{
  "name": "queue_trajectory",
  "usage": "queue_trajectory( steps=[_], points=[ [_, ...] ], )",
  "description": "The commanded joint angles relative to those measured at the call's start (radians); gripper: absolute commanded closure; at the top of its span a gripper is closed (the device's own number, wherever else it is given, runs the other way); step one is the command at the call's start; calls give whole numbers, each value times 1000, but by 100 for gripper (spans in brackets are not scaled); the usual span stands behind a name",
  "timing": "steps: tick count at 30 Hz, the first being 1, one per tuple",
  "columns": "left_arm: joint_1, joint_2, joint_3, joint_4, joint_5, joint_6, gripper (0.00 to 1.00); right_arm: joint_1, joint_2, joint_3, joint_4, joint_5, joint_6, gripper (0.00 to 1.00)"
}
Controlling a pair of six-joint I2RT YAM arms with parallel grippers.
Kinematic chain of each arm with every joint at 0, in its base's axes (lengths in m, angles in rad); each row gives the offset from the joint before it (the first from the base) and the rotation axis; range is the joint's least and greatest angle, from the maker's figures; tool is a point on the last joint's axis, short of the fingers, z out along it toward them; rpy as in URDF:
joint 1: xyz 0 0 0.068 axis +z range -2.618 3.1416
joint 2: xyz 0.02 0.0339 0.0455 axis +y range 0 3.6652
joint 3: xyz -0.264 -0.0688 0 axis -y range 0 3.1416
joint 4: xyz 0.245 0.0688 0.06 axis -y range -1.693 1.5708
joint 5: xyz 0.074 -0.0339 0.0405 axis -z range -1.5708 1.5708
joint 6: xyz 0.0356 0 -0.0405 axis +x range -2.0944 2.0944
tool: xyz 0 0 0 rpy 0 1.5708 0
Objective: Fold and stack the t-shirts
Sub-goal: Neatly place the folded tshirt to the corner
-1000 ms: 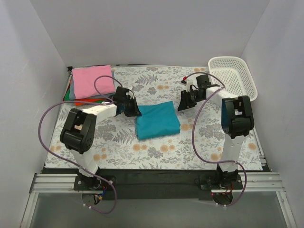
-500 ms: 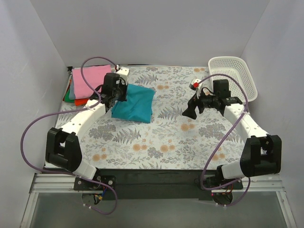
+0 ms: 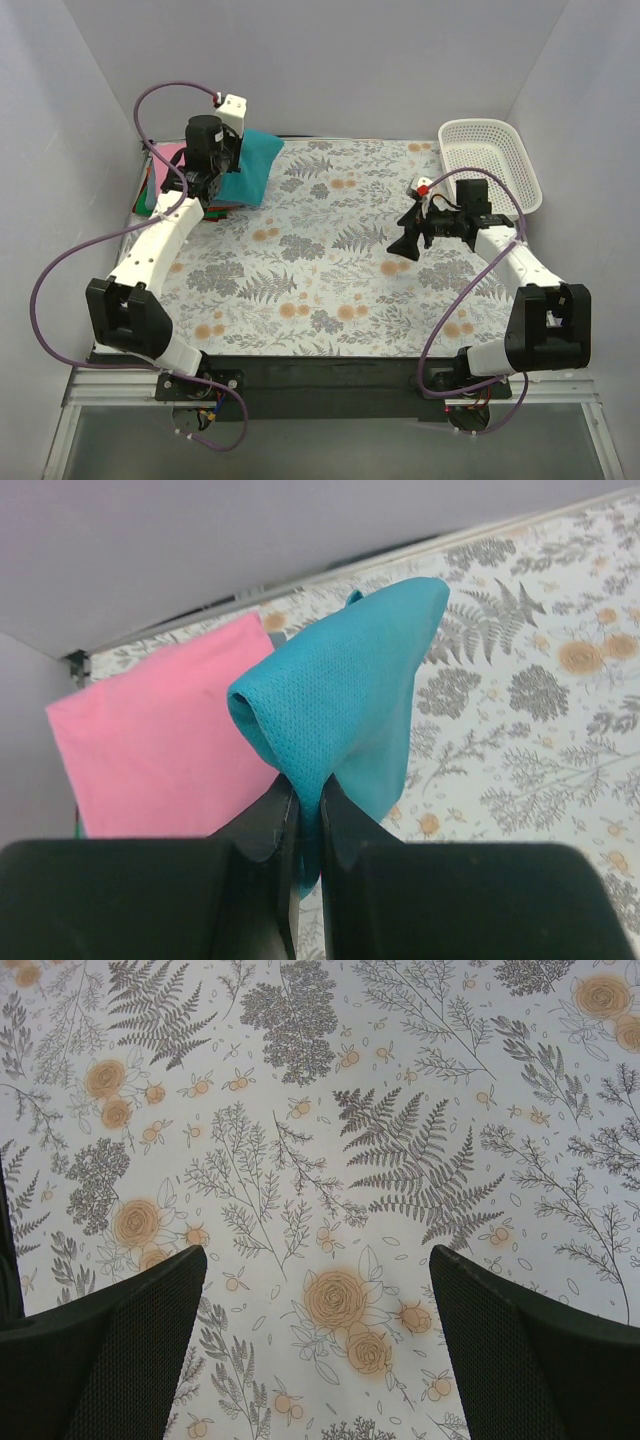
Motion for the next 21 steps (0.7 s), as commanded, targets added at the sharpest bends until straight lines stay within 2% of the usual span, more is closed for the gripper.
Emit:
queue_trajectory(
  steps=[1,11,21],
  points=[
    [26,6,81,2,-21,41,100,-18,-34,-21,36,-55,-24,2],
    [131,50,190,-9,6,24,100,-29,-22,-24,36,-65,-22,2],
    [252,194,297,-14,66,-53,100,-53,-3,-26,36,-78,-22,2]
  ],
)
